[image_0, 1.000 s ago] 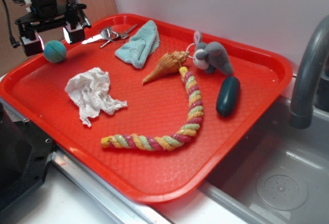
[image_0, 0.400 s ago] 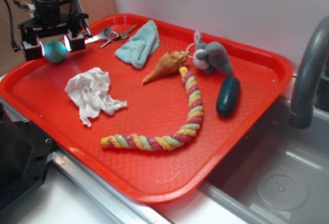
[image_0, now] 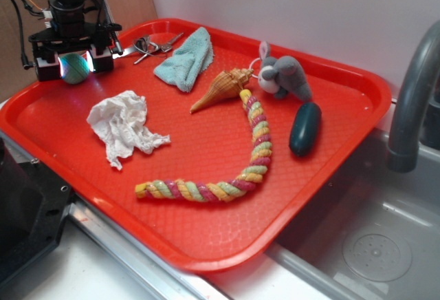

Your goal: Grab the green ball.

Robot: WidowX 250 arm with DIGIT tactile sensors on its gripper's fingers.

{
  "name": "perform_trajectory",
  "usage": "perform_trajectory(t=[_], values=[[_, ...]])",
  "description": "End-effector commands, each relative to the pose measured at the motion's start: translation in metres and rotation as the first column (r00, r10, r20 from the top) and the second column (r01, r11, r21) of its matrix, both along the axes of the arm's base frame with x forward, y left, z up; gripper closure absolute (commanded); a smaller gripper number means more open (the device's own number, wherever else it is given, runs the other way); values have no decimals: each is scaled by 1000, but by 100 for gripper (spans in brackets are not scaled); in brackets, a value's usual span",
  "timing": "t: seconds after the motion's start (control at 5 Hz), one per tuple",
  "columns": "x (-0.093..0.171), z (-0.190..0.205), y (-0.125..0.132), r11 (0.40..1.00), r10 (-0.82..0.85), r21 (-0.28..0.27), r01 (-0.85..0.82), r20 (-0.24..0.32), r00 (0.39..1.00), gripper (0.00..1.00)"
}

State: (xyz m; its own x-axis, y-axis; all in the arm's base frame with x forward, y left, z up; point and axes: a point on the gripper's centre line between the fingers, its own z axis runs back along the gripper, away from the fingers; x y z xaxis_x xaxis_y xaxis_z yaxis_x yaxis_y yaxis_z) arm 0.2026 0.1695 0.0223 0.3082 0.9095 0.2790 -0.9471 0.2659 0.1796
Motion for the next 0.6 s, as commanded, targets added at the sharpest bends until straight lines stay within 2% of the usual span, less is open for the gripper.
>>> perform_trajectory(t=[0.0, 0.2, 0.4], values=[[-17, 74, -30, 988, -156, 23, 154, 160, 975, 100], [-32, 123, -68, 940, -334, 11, 341, 238, 912, 100], [-41, 161, -94, 819, -512, -158, 552, 235, 826, 100]])
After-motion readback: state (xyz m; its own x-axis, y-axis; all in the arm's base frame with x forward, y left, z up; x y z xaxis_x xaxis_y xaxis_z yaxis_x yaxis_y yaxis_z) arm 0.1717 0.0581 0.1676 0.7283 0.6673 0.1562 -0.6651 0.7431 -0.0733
